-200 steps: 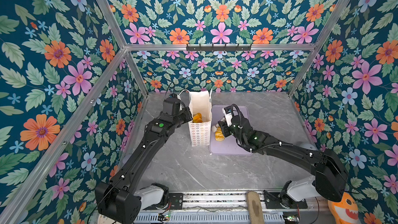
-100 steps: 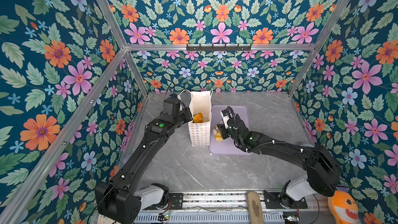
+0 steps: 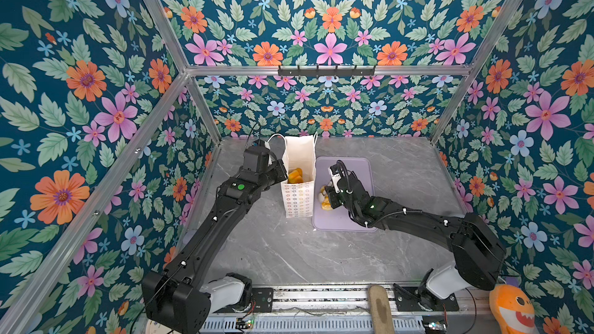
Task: Pack bread into a paper bag
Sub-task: Pick up the bread from the tray.
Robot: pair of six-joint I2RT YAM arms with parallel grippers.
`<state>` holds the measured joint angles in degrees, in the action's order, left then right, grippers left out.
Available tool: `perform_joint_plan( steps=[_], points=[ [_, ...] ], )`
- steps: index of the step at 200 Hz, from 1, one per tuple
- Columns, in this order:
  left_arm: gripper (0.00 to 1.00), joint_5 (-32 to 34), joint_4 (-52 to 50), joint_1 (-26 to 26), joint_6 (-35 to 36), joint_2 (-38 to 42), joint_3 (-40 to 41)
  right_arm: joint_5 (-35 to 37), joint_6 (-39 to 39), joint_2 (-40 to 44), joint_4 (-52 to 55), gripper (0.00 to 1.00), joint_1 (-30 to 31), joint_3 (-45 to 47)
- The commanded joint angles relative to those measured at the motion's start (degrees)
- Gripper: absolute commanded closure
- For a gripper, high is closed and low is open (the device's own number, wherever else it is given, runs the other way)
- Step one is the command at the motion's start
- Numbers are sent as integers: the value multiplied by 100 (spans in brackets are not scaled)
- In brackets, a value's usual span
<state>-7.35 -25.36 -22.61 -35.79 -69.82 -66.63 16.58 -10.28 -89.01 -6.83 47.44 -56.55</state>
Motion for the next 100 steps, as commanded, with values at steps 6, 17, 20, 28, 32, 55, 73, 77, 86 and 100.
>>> perform_joint_plan(
  steps=[6, 17, 20, 28, 32, 55, 73, 77, 86, 100],
  points=[
    [95, -38, 40, 2, 48, -5, -60, -25, 145, 132, -143, 60, 11, 8],
    [95, -38, 40, -2, 46, -14, -61, -6, 242, 211, -125, 61, 11, 6],
    [95, -45, 39, 2, 50, -14, -63, 1, 268, 236, -121, 61, 11, 5],
    [95, -47, 40, -2, 53, -23, -73, 3, 360, 298, -87, 61, 11, -11],
    [95, -47, 40, 2, 50, -31, -70, 16, 397, 332, -56, 61, 11, -25],
    [95, -58, 40, 2, 61, -49, -85, 117, 630, 625, 124, 61, 6, -99],
    [95, -56, 40, 2, 59, -46, -78, 209, 842, 990, 165, 61, 11, -112],
    [95, -56, 40, 2, 55, -41, -78, 214, 905, 1078, 180, 62, 11, -129],
    [95, -63, 38, 2, 60, -48, -78, 210, 1062, 1254, 270, 61, 11, -201],
    [95, -64, 40, 2, 57, -57, -78, 188, 1272, 1484, 444, 61, 11, -412]
  ],
)
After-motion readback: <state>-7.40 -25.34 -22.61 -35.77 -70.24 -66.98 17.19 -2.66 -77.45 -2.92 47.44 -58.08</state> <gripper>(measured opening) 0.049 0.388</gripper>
